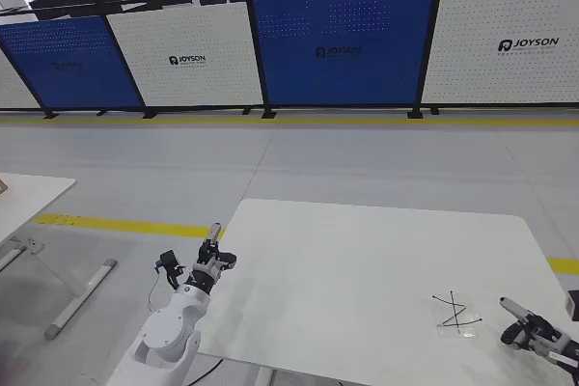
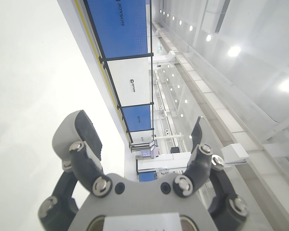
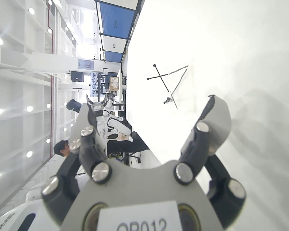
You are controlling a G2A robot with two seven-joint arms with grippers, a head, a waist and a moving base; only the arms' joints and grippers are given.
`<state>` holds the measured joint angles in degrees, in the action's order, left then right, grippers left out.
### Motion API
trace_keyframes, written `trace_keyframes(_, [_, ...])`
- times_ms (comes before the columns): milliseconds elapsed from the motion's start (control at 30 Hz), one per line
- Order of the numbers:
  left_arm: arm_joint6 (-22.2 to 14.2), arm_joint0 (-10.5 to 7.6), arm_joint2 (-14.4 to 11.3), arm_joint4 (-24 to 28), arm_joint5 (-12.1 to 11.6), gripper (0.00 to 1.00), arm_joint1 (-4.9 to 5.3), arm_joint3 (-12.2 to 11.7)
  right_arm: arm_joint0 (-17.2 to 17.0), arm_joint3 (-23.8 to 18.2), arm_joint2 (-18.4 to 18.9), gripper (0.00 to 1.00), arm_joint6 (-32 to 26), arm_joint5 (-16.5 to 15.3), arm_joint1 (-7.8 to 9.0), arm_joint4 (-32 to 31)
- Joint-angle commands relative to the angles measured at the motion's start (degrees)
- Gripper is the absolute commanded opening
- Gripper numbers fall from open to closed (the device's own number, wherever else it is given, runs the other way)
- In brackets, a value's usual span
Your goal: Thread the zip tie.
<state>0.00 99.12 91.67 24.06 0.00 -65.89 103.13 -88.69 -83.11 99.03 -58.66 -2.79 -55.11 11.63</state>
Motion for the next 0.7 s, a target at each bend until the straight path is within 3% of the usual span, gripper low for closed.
trace_keyframes(0, [0.0, 0.00, 0.0, 0.0, 0.0, 1.00, 0.00, 0.0, 0.0, 0.0, 0.0, 1.00, 0.0, 0.0, 0.00, 0.0])
trace_keyframes(100, [0.0, 0.00, 0.0, 0.0, 0.0, 1.00, 0.00, 0.0, 1.0, -0.3, 0.3, 1.00, -4.0, -0.6, 0.27, 1.0])
trace_keyframes(267, [0.0, 0.00, 0.0, 0.0, 0.0, 1.00, 0.00, 0.0, 4.9, 1.7, 3.4, 1.00, -17.1, -4.9, 1.69, 2.1])
trace_keyframes(333, [0.0, 0.00, 0.0, 0.0, 0.0, 1.00, 0.00, 0.0, 6.8, 1.6, 2.6, 1.00, -21.0, -5.7, 2.26, 1.0])
trace_keyframes(500, [0.0, 0.00, 0.0, 0.0, 0.0, 1.00, 0.00, 0.0, 12.4, 4.6, -2.8, 1.00, -21.0, -4.6, 4.60, -1.8])
trace_keyframes(667, [0.0, 0.00, 0.0, 0.0, 0.0, 1.00, 0.00, 0.0, 12.4, 4.6, -2.8, 1.00, -21.0, -4.6, 4.60, -1.8])
